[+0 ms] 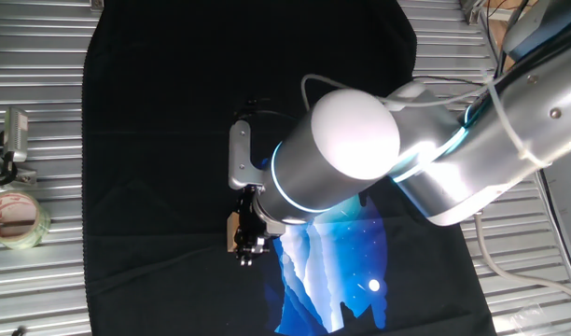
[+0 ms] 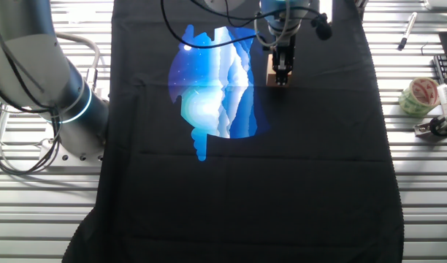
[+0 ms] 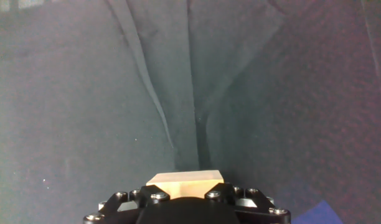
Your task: Pick up the small block on the left and move it to the right
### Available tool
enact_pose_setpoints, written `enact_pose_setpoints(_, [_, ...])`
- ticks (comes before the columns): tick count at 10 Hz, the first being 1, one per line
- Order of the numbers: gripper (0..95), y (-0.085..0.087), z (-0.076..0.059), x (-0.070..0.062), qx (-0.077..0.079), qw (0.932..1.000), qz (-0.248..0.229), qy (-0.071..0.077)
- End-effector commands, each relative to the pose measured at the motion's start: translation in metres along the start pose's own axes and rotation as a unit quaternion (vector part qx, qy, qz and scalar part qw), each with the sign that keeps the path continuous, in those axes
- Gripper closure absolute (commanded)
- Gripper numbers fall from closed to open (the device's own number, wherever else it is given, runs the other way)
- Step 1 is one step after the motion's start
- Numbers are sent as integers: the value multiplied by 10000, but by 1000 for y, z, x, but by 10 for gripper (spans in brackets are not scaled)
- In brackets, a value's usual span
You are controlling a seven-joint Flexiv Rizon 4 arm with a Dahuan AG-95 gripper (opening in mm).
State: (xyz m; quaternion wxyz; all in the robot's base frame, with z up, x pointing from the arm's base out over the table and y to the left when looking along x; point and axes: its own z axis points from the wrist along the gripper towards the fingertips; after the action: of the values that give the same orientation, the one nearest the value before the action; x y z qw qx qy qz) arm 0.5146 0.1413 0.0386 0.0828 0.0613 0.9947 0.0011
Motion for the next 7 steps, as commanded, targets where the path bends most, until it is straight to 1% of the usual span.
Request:
enact_pose_setpoints(1, [950,-1,2,1,7,10000,-5,-26])
enact_pose_setpoints(7, [950,-1,9,3,42,9999,-15,-109])
